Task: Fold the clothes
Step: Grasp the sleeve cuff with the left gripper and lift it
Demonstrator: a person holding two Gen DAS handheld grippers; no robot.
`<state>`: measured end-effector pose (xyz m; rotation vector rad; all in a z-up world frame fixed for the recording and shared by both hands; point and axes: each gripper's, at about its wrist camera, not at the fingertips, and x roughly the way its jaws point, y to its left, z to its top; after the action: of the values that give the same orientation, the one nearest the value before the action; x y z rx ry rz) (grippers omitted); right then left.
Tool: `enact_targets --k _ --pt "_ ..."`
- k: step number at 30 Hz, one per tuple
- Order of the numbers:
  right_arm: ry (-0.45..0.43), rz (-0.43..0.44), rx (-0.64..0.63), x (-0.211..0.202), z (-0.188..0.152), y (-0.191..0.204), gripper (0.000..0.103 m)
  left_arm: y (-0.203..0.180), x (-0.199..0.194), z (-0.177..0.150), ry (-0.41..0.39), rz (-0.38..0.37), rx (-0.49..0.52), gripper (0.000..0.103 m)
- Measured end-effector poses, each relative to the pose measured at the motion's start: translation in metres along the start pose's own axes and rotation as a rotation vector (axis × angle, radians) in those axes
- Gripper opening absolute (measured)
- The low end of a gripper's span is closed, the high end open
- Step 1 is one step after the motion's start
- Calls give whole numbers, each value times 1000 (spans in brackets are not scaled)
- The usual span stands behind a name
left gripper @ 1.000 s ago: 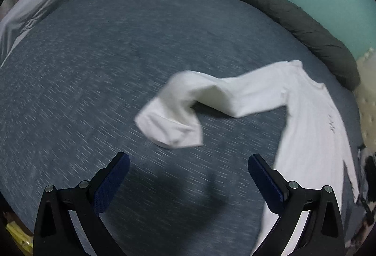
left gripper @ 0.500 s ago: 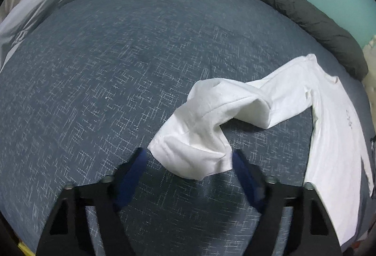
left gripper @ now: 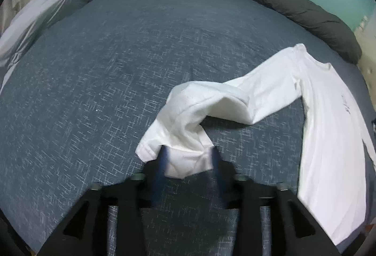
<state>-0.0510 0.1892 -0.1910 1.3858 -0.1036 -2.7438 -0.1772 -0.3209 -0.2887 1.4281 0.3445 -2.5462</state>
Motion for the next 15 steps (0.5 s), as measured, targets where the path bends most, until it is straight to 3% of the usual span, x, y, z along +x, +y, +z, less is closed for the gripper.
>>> enact_targets --k 1,6,8,10,15 --pt "1 -2 1 0 -1 -1 2 0 2 0 -6 8 -3 73" --pt "11 -10 23 3 -2 -7 2 2 19 10 9 30 -23 72" --pt "10 -12 31 4 -2 -8 2 3 26 12 16 42 -24 61" --pt "11 -11 31 5 -2 -7 2 2 33 13 26 52 -13 31" --pt "11 -7 28 6 -1 -4 2 -2 23 11 3 46 22 6"
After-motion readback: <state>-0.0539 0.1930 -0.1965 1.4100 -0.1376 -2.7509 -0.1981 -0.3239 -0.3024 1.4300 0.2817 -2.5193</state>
